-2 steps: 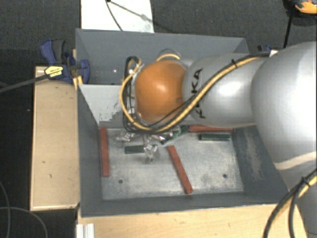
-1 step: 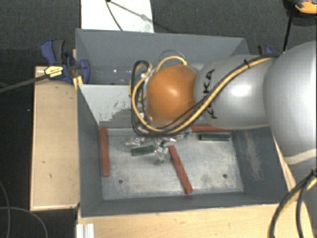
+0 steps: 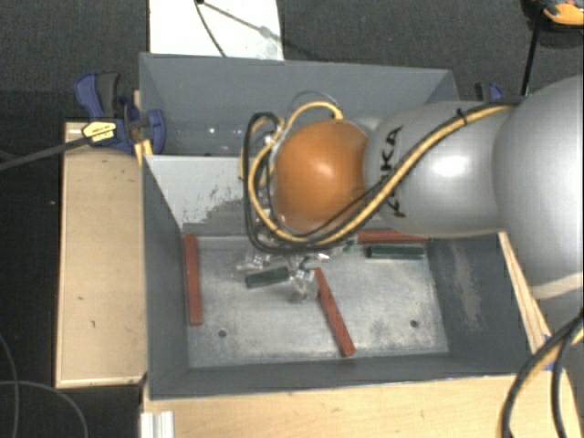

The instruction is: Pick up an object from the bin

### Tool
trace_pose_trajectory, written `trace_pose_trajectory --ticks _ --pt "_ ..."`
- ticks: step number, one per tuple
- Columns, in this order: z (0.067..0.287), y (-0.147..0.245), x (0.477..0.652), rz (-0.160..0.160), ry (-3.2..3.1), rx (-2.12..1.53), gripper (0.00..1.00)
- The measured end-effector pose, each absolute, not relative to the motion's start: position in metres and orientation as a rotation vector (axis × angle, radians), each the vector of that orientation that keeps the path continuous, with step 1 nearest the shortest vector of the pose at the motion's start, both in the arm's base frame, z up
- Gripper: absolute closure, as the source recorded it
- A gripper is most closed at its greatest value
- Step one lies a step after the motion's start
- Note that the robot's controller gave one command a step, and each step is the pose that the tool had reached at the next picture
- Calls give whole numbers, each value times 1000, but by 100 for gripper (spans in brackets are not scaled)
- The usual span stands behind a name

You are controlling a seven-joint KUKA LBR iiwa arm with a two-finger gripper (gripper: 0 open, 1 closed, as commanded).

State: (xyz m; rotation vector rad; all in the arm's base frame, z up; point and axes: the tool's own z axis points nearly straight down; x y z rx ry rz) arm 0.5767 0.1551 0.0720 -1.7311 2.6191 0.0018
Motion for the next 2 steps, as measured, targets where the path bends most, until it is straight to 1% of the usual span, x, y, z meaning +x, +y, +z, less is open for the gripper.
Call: trace_pose_trajectory --ticks 1,2 --pt "73 148 576 2 2554 -1827 0" --pt "85 145 581 -2 2367 -2056 0"
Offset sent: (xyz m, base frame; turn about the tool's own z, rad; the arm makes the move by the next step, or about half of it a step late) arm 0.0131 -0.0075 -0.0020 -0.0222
